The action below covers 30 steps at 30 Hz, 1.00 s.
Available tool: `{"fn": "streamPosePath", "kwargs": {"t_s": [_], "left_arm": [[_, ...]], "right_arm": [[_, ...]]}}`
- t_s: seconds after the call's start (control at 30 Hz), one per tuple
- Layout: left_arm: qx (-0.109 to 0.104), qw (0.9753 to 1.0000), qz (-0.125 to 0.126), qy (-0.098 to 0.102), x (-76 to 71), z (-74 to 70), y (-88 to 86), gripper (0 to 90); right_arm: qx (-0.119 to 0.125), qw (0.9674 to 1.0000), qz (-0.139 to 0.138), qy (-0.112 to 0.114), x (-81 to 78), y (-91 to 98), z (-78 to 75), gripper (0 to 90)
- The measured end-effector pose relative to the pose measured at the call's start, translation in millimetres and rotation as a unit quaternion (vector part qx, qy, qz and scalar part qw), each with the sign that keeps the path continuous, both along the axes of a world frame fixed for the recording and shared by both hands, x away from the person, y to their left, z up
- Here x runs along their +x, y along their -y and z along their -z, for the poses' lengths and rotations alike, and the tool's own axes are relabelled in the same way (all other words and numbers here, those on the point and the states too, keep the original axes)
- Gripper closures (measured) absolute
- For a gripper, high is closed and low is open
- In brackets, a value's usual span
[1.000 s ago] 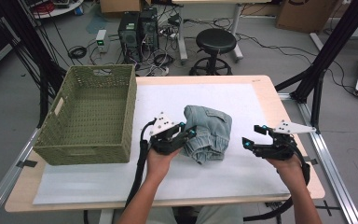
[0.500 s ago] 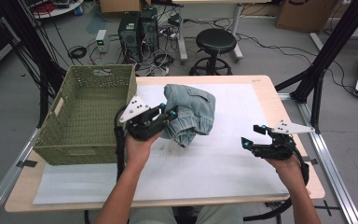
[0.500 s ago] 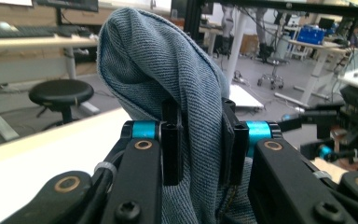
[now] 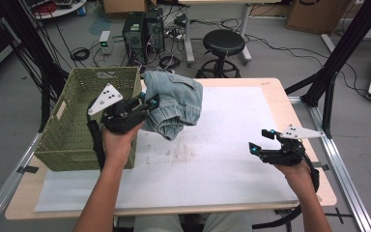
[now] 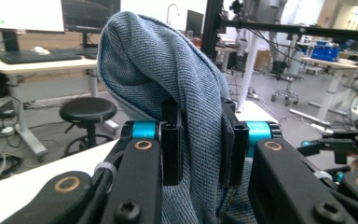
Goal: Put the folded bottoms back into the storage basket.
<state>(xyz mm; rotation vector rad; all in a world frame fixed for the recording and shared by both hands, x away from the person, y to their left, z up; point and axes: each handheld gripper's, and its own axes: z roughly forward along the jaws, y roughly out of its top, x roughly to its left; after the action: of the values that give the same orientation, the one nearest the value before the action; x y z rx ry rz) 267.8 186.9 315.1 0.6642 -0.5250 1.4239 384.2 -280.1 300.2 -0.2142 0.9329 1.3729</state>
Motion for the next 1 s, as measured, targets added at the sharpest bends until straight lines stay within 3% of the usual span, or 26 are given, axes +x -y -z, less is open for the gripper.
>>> {"fn": "streamPosePath", "kwargs": {"t_s": [0.4,1.0], "left_arm": [[-0.031,0.9993,0.016,0.013,-24.2,3.7,-40.6,74.0],[-0.064,0.9970,0.033,0.028,-41.0,16.3,-86.4,73.9]], "right_arm": [[-0.001,1.0000,0.001,0.001,-0.5,0.5,0.3,24.7],[0.000,1.0000,0.004,-0.003,1.3,-2.5,-0.2,24.6]]}}
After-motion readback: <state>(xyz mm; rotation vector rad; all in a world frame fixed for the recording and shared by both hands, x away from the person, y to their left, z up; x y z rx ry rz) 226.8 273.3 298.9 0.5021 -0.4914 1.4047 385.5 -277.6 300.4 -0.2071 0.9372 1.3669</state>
